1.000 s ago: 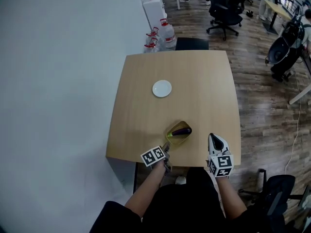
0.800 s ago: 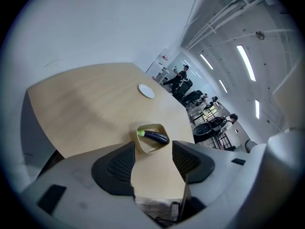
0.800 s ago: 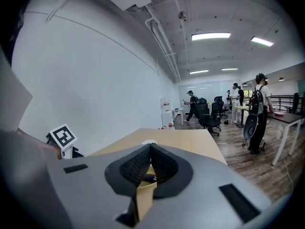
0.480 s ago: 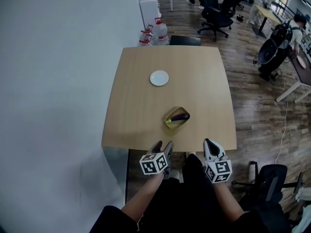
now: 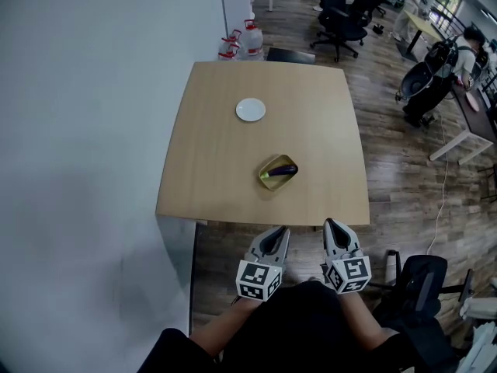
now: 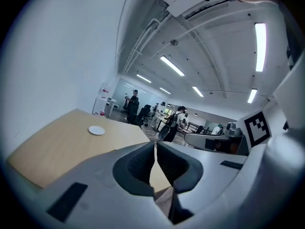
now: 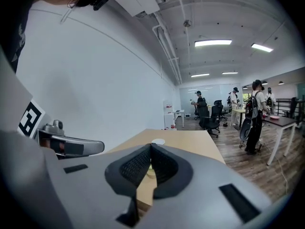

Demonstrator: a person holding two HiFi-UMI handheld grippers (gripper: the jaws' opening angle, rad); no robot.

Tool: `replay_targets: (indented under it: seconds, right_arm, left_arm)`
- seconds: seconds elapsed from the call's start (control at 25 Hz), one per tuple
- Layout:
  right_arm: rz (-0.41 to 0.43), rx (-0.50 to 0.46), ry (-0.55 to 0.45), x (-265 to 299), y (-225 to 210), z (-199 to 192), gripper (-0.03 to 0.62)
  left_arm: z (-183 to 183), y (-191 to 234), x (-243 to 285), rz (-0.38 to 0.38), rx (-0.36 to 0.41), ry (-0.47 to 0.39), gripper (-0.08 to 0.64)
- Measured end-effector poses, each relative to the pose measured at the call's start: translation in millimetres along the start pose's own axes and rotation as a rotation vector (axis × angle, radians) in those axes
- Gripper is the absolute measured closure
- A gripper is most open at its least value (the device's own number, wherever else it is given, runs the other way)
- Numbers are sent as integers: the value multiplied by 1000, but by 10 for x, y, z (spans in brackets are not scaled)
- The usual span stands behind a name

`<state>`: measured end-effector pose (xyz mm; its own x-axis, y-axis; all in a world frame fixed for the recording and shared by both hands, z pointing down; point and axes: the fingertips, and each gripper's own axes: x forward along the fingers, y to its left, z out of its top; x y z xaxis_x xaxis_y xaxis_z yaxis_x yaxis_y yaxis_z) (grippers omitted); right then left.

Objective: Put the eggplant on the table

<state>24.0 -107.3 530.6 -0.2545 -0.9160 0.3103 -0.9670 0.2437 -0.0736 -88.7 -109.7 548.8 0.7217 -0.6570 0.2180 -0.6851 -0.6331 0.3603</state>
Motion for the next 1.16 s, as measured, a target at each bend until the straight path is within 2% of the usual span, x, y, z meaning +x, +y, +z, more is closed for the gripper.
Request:
replay_targets:
  seconds: [0.2,0.36,0.6,0.76,1.16]
  right_arm:
    - [2,-42,-6,-206,65,-4,532]
    - [4,-35,-32,-430,59,-3,532]
    - [-6,4,-57,-877,26,-114,532]
    - [-35,51,-47,-1167,-72,-321,532]
    - [-64,74,-63,-1565,-248,-382,532]
  left_arm:
    - [10,-69,-108,58,30,-14,538]
    - [39,-150,-199,94,67,-22,538]
    - [-76,-604,-215,86,116,-5,541]
    - [-218,-916,-163,80,143,28,541]
    - [-405,-1298,-276,88,142,75,541]
